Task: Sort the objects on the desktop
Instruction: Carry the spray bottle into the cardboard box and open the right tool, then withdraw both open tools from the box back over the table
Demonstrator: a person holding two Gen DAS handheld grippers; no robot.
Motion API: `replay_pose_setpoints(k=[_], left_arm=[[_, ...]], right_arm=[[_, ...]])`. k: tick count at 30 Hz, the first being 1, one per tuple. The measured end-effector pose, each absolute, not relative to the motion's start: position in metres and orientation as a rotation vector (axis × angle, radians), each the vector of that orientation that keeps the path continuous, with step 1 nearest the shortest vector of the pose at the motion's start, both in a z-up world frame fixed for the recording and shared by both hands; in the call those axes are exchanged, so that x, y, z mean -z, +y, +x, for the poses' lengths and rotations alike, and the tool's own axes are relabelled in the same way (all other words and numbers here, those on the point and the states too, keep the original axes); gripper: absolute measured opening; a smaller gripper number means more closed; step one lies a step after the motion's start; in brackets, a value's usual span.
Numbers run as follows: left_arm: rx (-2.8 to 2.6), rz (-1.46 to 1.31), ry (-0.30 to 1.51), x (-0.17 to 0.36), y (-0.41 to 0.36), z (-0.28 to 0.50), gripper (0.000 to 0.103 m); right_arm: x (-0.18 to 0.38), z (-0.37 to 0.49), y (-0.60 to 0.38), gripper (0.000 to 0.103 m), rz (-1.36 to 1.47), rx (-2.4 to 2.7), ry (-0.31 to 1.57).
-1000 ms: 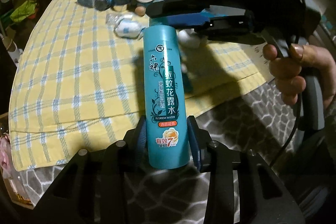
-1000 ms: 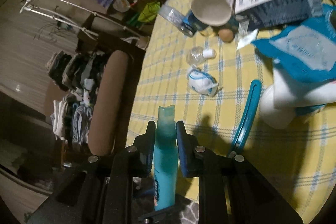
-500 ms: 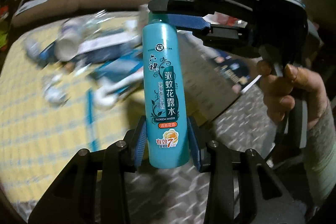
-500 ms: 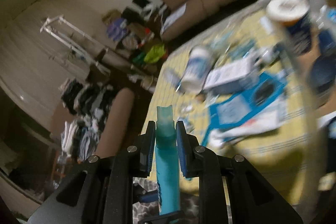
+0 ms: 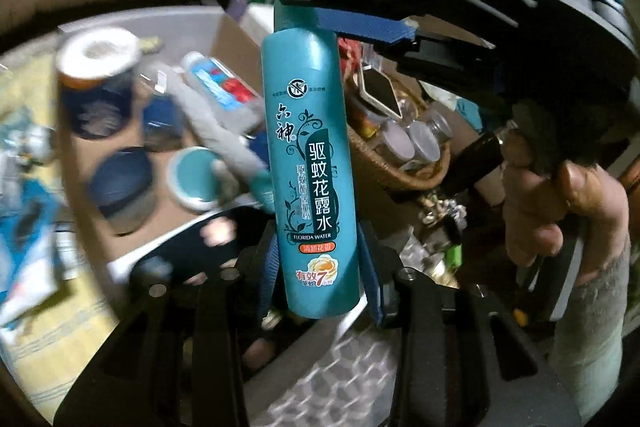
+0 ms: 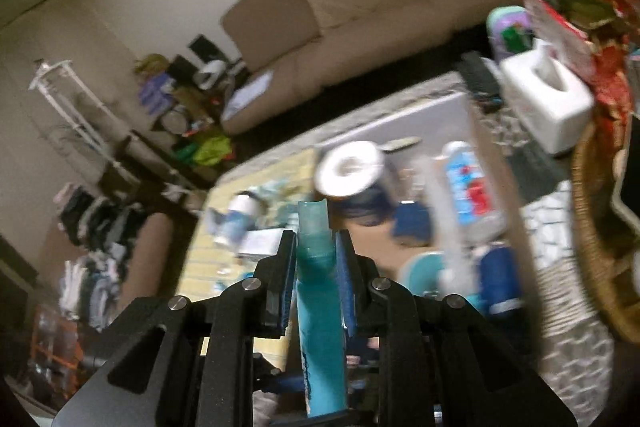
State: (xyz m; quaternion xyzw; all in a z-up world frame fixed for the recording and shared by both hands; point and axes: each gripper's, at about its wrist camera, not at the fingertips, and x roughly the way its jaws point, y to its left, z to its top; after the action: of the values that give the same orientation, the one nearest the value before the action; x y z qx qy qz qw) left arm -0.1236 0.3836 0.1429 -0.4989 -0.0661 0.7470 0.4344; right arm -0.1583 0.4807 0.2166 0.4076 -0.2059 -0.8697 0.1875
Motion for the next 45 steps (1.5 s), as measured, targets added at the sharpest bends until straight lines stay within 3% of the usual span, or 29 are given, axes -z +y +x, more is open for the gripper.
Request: replay_pose_setpoints(k=[9,16,22,23,24,25,26,33,34,38,42,45], left_arm=[[-1.77,-1.361,-0.194,-0.107,0.467,-0.13,0.04],[-1.787,-1.354,-0.112,-0.102,0.476,-0.112,0.044],[-1.798,-1.347,-0.103,-0.113,0.462,-0.101,0.05],[-1.81,-1.339,-0.089,-0.116,0.459,-0.098,0.055],[-1.829,-1.327,-0.069,-0.121,0.455,-0.095,0.069],[-1.855,-1.311,-0.046,-0.127,0.448,-0.093,0.078],[-1.874,-1.29,-0.037,-0.132,0.44,-0.09,0.082],[-1.944,-1.24,-0.029,-0.155,0.371,-0.084,0.082],[-1.963,-1.23,-0.011,-0.157,0.362,-0.081,0.082],[-2.071,-1.184,0.091,-0.163,0.313,-0.068,0.092],[-2.122,-1.189,0.088,-0.161,0.269,-0.057,0.098],[-2.171,-1.194,0.054,-0.159,0.232,-0.049,0.103]], right_arm=[[-0.174,-0.178,0.526,0.019,1.316,2.477,-0.4],[-0.135,-0.175,0.55,0.019,1.396,2.427,-0.441],[-0.125,-0.171,0.538,0.021,1.433,2.443,-0.347],[-0.124,-0.17,0.536,0.022,1.451,2.457,-0.311],[-0.125,-0.169,0.532,0.023,1.467,2.489,-0.248],[-0.125,-0.168,0.53,0.022,1.467,2.498,-0.219],[-0.126,-0.165,0.529,0.023,1.461,2.505,-0.207],[-0.151,-0.14,0.537,0.028,1.36,2.579,-0.287],[-0.155,-0.137,0.536,0.03,1.349,2.586,-0.299],[-0.172,-0.119,0.527,0.054,1.314,2.599,-0.33],[-0.18,-0.102,0.501,0.059,1.309,2.598,-0.308],[-0.182,-0.09,0.479,0.071,1.299,2.582,-0.303]])
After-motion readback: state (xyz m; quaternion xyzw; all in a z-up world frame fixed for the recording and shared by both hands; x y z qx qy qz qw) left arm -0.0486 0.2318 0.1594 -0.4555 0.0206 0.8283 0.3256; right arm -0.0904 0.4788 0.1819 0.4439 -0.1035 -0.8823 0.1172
